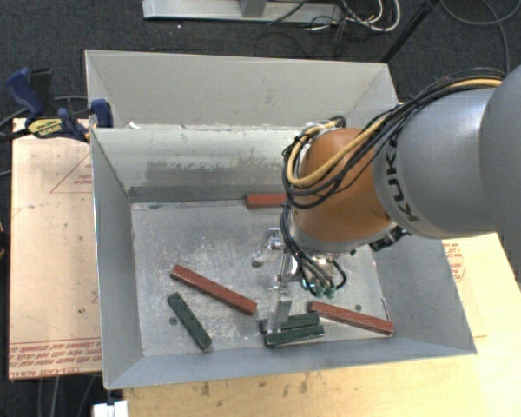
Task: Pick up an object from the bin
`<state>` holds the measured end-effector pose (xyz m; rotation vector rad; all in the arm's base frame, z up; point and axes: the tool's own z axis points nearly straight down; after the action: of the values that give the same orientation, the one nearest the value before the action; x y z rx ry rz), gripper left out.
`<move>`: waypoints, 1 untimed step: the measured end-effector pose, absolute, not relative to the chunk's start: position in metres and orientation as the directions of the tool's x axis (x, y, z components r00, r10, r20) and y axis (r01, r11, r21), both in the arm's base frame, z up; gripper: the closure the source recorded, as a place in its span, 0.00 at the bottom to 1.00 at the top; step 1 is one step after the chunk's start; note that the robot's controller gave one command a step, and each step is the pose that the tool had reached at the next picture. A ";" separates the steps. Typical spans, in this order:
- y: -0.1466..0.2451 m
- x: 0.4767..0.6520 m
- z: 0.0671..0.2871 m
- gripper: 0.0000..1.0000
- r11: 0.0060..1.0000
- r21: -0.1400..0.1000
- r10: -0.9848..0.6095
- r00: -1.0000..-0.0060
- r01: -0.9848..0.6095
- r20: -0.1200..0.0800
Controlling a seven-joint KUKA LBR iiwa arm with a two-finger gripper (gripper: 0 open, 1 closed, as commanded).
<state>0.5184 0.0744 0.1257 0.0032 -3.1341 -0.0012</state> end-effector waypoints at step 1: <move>0.074 0.520 0.130 0.00 1.000 0.001 0.000 -1.000 0.000 0.000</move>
Offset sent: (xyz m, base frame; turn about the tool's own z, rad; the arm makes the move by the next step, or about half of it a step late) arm -0.0400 0.0129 -0.0557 0.3203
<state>0.5204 0.0741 0.1296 0.0004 -3.1412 -0.0021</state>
